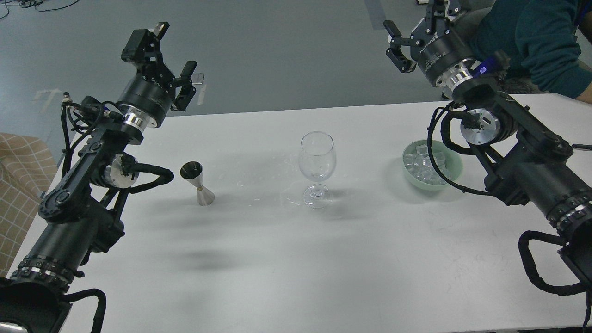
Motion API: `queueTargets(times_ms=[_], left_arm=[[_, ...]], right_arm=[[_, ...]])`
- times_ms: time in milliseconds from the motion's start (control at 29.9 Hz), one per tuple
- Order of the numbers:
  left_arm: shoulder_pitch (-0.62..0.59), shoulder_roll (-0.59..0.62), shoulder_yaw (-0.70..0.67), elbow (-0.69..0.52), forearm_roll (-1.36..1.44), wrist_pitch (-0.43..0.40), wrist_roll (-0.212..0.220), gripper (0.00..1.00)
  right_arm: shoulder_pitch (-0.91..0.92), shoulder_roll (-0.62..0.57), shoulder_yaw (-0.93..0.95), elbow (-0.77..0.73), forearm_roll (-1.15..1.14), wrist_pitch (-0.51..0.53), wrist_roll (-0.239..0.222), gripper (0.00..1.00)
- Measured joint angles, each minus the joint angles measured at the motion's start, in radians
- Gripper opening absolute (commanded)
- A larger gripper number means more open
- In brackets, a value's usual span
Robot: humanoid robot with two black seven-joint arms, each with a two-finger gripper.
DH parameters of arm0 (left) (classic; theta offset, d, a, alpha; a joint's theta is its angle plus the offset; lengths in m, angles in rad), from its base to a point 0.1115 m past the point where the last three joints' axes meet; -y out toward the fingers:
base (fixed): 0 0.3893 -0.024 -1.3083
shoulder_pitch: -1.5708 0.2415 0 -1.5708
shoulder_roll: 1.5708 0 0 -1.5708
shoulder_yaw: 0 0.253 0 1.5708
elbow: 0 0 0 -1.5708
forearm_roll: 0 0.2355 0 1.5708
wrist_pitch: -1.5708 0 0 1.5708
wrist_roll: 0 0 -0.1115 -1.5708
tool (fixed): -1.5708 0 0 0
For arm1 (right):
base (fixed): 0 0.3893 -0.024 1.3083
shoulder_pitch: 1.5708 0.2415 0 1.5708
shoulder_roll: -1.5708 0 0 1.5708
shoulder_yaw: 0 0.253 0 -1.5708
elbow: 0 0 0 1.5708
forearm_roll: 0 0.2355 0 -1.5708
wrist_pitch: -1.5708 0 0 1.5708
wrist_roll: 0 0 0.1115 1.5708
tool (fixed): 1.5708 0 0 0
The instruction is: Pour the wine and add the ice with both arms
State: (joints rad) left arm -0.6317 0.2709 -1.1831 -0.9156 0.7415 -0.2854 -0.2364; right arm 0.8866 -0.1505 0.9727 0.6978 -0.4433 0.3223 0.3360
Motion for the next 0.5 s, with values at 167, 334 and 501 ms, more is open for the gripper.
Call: queueTargets(times_ms=[167, 334, 501], left_arm=[[0.013, 0.002, 0.005, -0.002, 0.0, 0.0, 0.01, 0.98], [0.015, 0.002, -0.011, 0.001, -0.017, -0.015, 0.017, 0.98], [0.039, 0.026, -0.031, 0.01, -0.177, -0.104, 0.01, 0.98]], right_arm=[[-0.001, 0.0, -0.002, -0.003, 0.0, 0.0, 0.0, 1.0], [-0.002, 0.0, -0.002, -0.01, 0.002, -0.001, 0.0, 1.0], [-0.003, 0.001, -0.002, -0.012, 0.002, -0.001, 0.0, 1.0]])
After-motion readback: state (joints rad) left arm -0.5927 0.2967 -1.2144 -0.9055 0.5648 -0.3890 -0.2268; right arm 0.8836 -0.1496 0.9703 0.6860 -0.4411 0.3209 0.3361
